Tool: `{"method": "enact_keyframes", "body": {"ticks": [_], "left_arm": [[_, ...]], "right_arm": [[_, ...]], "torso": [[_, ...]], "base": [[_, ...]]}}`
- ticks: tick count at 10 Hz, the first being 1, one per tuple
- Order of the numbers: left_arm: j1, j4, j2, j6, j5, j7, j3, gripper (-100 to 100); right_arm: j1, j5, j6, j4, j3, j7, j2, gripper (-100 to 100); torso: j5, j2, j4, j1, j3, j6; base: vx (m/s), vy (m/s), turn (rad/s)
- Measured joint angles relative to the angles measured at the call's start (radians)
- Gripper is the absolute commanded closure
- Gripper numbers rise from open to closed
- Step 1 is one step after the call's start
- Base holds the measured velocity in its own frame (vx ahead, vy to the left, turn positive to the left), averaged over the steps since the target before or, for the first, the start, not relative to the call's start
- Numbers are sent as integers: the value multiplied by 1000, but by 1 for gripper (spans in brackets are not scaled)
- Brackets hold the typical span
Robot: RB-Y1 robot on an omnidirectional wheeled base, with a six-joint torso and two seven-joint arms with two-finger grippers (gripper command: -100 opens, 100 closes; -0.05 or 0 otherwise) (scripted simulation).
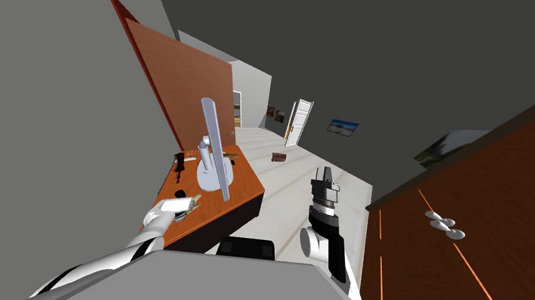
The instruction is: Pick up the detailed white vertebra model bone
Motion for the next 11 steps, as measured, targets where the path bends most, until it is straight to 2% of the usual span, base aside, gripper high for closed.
{"method": "enact_keyframes", "body": {"ticks": [2,3,4,5,11], "left_arm": [[0,0,0,0,0,0,0,100],[0,0,0,0,0,0,0,0],[0,0,0,0,0,0,0,100],[1,-10,1,2,13,-17,-5,100],[24,-79,23,31,121,-181,-36,100]], "right_arm": [[0,0,0,0,0,0,0,0],[0,0,0,0,0,0,0,0],[0,0,0,0,0,0,0,0],[0,0,0,0,0,0,0,0],[0,0,0,0,0,0,0,0]], "torso": [[0,-1,0,0,0,0],[0,-1,0,0,0,0],[0,-1,0,0,0,0],[-1,-3,-1,-2,-2,-3],[-2,-5,-1,-6,-3,0]], "base": [[0,0,0],[0,0,0],[56,-39,311],[102,-81,337],[76,-92,208]]}}
